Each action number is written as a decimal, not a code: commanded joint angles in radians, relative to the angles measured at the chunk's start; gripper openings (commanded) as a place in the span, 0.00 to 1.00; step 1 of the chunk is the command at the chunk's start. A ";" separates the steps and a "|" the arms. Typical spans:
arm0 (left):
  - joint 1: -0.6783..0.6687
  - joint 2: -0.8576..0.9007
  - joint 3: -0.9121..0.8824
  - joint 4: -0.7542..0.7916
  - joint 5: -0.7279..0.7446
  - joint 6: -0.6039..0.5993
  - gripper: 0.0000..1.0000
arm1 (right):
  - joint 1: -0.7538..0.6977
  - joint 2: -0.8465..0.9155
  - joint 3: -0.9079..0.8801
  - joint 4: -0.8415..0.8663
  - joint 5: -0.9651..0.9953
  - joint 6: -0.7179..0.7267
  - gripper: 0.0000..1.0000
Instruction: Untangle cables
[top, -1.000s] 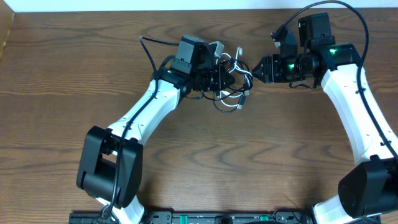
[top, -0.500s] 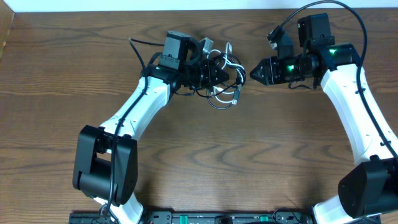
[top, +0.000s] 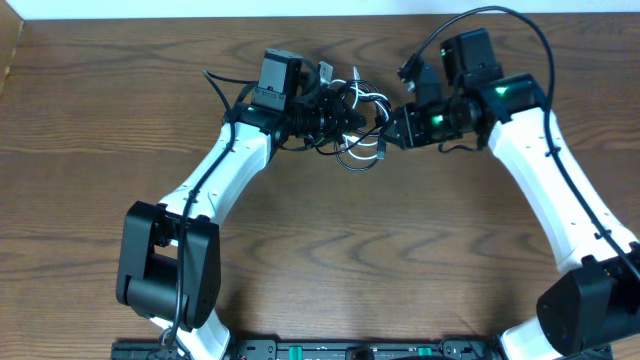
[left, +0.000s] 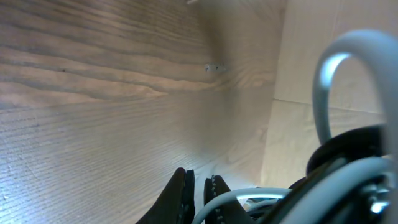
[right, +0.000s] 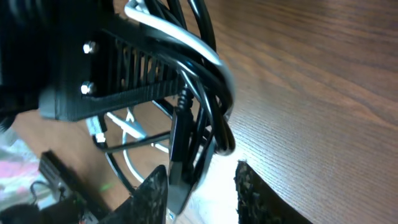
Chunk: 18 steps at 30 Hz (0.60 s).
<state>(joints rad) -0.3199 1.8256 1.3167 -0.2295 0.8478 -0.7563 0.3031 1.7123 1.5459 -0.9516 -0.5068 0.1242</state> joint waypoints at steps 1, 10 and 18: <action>-0.003 0.004 0.008 0.003 0.013 -0.013 0.07 | 0.031 -0.001 0.023 0.018 0.068 0.061 0.29; -0.022 0.004 0.008 0.002 0.013 -0.012 0.07 | 0.050 -0.001 0.023 0.110 0.071 0.124 0.14; -0.027 0.004 0.008 0.000 0.012 -0.012 0.08 | 0.053 -0.001 0.023 0.142 0.013 0.153 0.09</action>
<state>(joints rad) -0.3225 1.8256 1.3167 -0.2279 0.8219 -0.7788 0.3370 1.7123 1.5459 -0.8307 -0.4236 0.2527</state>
